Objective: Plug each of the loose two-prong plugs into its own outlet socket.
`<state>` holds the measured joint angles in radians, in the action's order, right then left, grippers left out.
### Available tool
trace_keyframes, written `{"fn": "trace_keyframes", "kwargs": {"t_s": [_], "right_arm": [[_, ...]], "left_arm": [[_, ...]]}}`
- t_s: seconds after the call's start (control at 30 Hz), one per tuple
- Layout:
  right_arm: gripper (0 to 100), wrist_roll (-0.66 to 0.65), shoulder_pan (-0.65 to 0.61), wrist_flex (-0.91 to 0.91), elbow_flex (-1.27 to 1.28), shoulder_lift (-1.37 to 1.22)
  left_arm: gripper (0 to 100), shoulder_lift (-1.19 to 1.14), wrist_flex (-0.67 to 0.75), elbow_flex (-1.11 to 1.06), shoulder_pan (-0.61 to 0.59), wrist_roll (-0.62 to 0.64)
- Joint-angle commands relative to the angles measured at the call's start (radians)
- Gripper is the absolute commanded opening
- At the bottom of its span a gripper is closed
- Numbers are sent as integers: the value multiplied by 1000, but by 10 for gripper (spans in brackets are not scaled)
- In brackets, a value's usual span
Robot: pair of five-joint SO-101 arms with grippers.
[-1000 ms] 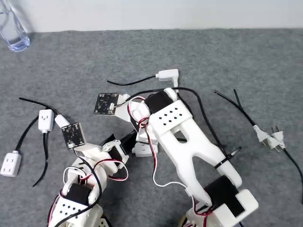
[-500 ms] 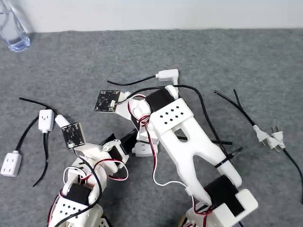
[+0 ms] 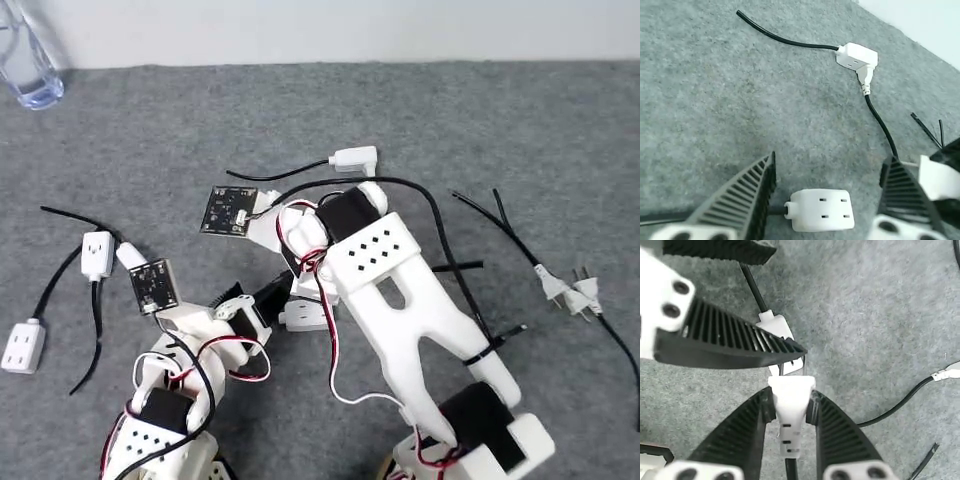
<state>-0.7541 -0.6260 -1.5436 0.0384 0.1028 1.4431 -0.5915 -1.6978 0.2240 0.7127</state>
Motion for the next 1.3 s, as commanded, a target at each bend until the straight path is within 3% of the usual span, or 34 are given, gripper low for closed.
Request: {"fn": "trace_keyframes", "kwargs": {"t_s": [0.0,0.57,0.87,1.27], "right_arm": [[9,5,-2,-12,-83,61],[9,28,-5,-13,-104,64],[9,26,-130,-56,-103,62],[9,28,-133,-56,-100,61]], "left_arm": [[318,-3,11,8,6,3],[318,-3,11,8,8,3],[318,-3,11,8,9,3],[318,-3,11,8,6,3]]}}
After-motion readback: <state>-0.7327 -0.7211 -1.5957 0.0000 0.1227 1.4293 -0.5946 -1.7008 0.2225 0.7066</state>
